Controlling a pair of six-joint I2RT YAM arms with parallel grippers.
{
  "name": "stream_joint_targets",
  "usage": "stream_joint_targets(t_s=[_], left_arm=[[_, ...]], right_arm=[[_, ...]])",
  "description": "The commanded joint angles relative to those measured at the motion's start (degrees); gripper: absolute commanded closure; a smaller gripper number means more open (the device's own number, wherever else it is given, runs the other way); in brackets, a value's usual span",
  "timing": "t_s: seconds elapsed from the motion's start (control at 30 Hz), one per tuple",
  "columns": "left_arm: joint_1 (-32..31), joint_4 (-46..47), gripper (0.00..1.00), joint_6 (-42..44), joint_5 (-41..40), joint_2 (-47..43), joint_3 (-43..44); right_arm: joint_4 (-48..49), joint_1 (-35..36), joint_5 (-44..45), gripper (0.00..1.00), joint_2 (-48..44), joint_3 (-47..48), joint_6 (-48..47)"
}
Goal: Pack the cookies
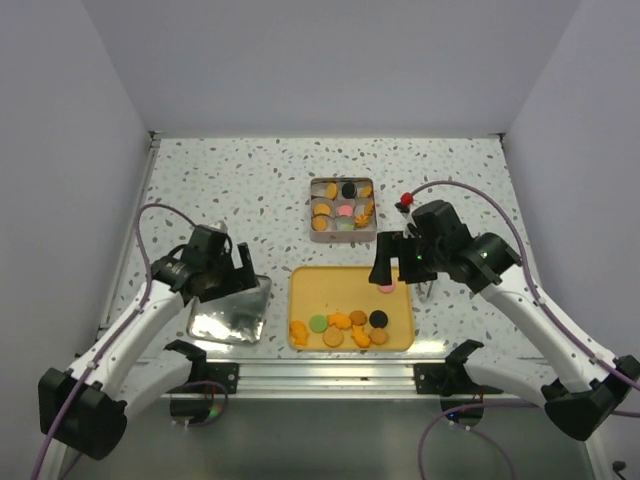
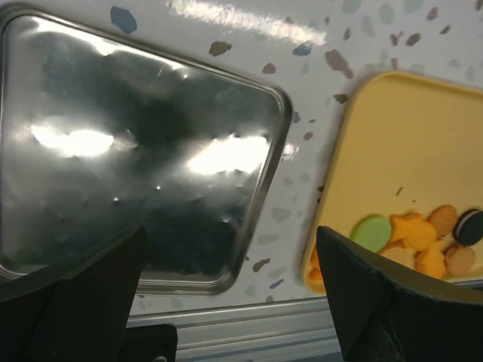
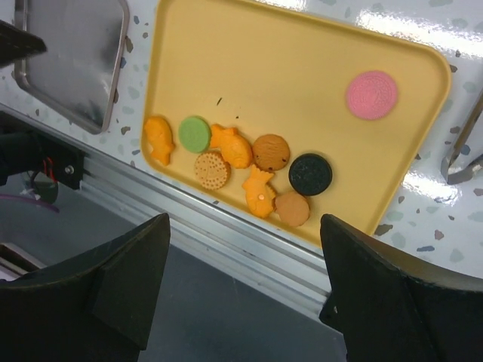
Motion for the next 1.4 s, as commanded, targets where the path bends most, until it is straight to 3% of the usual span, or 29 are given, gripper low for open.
stream_joint_targets(t_s=[0.0,0.23,0.57,0.7,0.83,1.03,1.3,1.37], left_arm=[[-0.3,4.3,0.0,0.7,1.1,2.6,-3.7],[-1.0,10.5,0.02,1.8,4.0,8.4,-5.8],[-11.1,15.8,0.09,-2.3,-2.0,17.5,-7.3],[-14.0,17.3,0.2,-3.3,-3.8,19.2,-8.9],[-16.2,17.5,0.41,-3.3,-6.4,21.2,-8.7],[-19.8,16.7,0.6,-3.6,-9.9,25.3,-6.9],[-23.5,12.3,0.72,-6.8,-15.4,31.0,-5.1],[-23.8,12.3,0.82,-7.0,-15.4,31.7,-5.5]], right_arm=[[-3.4,0.2,2.1,0.16,-3.8,0.9,1.2],[-5.9,0.2,3.1,0.16,-8.4,-1.1,3.6],[-10.5,0.2,5.6,0.16,-11.9,-2.2,4.1],[-11.4,0.2,6.1,0.16,-12.2,-2.0,4.1],[-11.8,0.2,6.1,0.16,-13.1,-2.4,4.7],[-13.4,0.2,6.8,0.16,-13.9,-2.6,4.7],[-15.5,0.2,7.1,0.15,-14.0,-0.8,4.1],[-15.9,0.2,7.3,0.15,-14.3,-0.8,4.1]])
